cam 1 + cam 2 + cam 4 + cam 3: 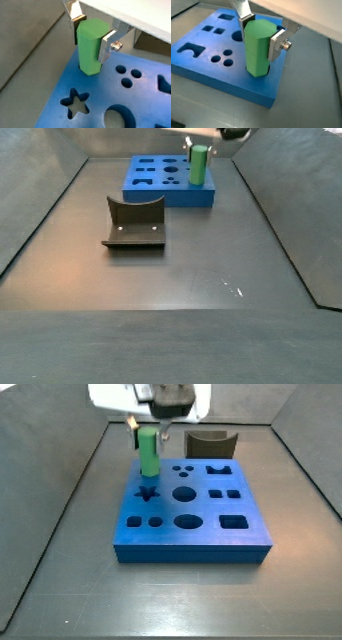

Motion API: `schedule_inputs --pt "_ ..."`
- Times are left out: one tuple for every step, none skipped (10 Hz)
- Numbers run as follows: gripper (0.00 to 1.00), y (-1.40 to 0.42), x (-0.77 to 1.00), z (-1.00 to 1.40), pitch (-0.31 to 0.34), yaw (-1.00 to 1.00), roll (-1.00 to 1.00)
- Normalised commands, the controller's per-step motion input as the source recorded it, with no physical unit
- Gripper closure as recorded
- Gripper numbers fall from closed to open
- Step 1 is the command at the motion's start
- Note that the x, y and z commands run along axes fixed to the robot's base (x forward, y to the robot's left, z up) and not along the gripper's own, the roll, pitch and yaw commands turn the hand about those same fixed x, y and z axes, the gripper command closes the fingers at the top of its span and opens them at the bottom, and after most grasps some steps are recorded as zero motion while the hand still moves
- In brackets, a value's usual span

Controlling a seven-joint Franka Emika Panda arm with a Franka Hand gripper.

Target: Insert the hexagon object.

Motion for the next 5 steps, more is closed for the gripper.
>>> schedule_inputs --pt "1.00 0.00 0.00 -0.32 -0.199 -0.09 0.00" --pt "1.00 0.00 -0.07 -0.21 -0.159 -0.04 0.00" --pt "1.00 0.00 -0.07 -0.13 -0.114 0.00 0.00" --pt "1.00 0.00 -0.10 -0.15 -0.127 0.00 0.01" --pt "1.00 0.00 -0.12 -0.20 -0.154 0.00 0.02"
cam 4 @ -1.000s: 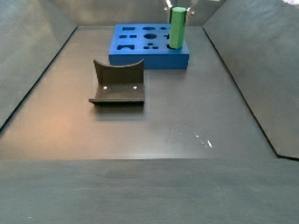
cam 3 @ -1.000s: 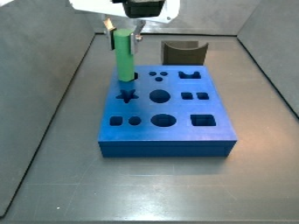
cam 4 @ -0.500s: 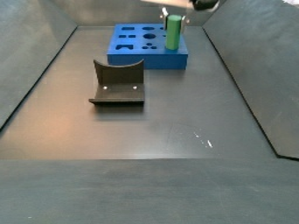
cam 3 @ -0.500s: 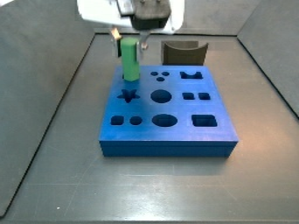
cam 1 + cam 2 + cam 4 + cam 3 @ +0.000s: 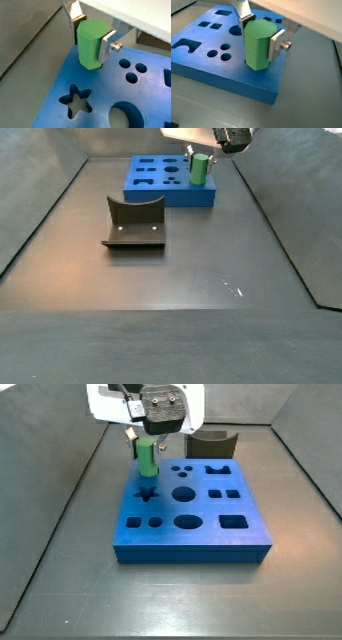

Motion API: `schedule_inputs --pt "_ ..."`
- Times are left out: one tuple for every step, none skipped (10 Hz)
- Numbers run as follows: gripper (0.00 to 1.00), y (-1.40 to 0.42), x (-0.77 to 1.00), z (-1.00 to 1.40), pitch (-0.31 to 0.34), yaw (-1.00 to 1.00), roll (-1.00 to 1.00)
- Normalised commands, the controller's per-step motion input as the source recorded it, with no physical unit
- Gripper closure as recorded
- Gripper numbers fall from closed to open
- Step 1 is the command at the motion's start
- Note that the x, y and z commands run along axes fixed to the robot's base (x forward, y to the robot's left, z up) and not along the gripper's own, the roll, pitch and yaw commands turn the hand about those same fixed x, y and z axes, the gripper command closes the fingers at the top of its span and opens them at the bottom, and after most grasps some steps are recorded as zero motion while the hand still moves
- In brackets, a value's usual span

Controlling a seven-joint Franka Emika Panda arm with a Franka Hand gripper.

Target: Insert the hexagon object.

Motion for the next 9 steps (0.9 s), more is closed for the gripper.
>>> schedule_inputs --pt "1.00 0.00 -0.11 -0.25 -0.167 0.00 0.04" --pt "1.00 0.00 -0.08 -0.32 -0.196 0.00 0.05" --pt "1.00 0.00 -0.07 -0.33 -0.207 0.00 0.04" --pt "1.00 0.00 -0.06 -0.29 -0.190 0.00 0.05" --pt "1.00 0.00 -0.05 -0.22 -0.169 0.00 0.05" --pt "1.00 -0.05 -0.06 -0.27 -0.210 0.00 0.07" --pt "1.00 -0.01 0.00 -0.29 -0.253 0.00 0.00" --pt "1.00 0.00 0.00 -0.17 -0.147 0.00 -0.02" --pt "1.00 0.00 0.00 0.00 0.000 0.00 0.00"
